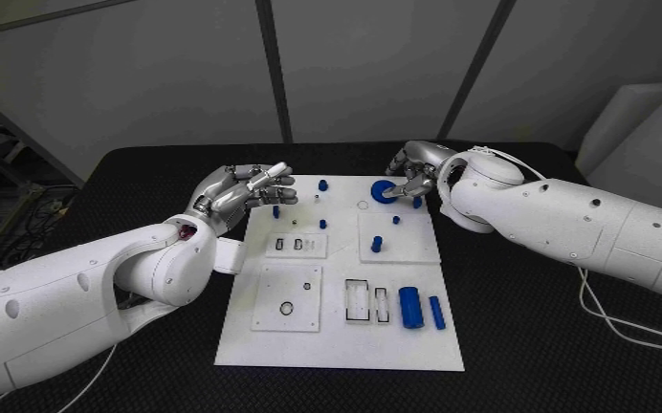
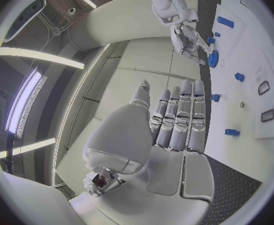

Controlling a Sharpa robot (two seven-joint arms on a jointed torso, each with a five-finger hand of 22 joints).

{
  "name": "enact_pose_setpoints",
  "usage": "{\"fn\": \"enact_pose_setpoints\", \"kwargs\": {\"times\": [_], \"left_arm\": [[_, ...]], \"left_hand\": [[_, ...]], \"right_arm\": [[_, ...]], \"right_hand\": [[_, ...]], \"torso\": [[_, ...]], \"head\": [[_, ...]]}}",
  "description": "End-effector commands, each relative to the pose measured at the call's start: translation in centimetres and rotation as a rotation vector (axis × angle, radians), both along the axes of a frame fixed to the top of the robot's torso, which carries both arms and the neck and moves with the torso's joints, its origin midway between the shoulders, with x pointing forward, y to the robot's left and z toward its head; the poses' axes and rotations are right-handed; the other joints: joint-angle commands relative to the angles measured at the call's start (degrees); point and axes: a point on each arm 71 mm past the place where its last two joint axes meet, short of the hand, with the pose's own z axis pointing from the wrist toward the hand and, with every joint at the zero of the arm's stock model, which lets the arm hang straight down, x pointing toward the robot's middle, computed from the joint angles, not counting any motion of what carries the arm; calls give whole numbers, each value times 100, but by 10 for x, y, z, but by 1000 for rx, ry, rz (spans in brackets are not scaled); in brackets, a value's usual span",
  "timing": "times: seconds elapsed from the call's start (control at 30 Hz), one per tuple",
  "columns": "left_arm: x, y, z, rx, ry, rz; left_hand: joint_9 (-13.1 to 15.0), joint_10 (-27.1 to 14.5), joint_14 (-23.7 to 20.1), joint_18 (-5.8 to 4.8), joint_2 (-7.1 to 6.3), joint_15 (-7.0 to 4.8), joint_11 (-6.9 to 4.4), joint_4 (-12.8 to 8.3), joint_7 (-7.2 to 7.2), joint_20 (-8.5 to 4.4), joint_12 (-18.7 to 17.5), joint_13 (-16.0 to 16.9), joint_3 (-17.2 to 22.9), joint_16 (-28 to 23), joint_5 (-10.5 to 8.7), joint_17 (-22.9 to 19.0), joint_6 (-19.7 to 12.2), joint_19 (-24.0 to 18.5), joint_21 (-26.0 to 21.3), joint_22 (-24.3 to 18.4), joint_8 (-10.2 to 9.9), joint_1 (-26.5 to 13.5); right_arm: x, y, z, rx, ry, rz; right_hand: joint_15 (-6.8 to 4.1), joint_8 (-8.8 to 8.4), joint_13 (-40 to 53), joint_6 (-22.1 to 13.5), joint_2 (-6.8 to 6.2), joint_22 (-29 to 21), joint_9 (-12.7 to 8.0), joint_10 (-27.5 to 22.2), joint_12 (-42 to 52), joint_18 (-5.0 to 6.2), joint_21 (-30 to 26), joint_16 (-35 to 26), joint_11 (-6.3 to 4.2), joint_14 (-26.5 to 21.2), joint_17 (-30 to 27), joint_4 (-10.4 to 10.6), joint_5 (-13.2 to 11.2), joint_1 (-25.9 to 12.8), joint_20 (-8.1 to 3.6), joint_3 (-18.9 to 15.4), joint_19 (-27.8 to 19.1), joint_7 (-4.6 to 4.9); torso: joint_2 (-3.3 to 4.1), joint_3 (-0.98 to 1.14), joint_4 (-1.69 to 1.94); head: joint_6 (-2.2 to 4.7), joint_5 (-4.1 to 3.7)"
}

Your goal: Assemble the parts on the task board

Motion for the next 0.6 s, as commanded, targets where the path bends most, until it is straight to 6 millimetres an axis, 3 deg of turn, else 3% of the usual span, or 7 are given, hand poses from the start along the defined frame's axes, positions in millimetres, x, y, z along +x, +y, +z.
{"fn": "enact_pose_setpoints", "kwargs": {"times": [0.03, 0.6], "left_arm": [[0, -1, 1, -7, -2, -14], [0, -2, 1, -7, -1, -15]], "left_hand": [[-4, 38, 41, -27, 51, 9, 21, -23, 8, 2, -33, -4, 3, -27, 2, 8, 18, 34, 27, -5, -29, -17], [-5, 42, 40, -27, 64, 9, 21, -36, 7, 2, -41, -4, 1, -32, 14, 10, 21, 33, 28, -7, -36, -8]], "right_arm": [[1, 1, -2, -11, 45, 7], [3, 8, -4, -40, 53, 23]], "right_hand": [[9, 39, 175, 96, 63, 1507, 19, 99, 185, -38, 36, 45, -1, 397, 533, -7, 30, 31, 23, 50, 605, -9], [-15, 43, 628, 296, 218, 1507, 72, 257, 648, -38, 36, 98, -30, 411, 629, -172, 68, 180, -1, 150, 605, -41]], "torso": [[1, 0, -5], [2, 3, -1]], "head": [[-3, 14], [-22, 26]]}}
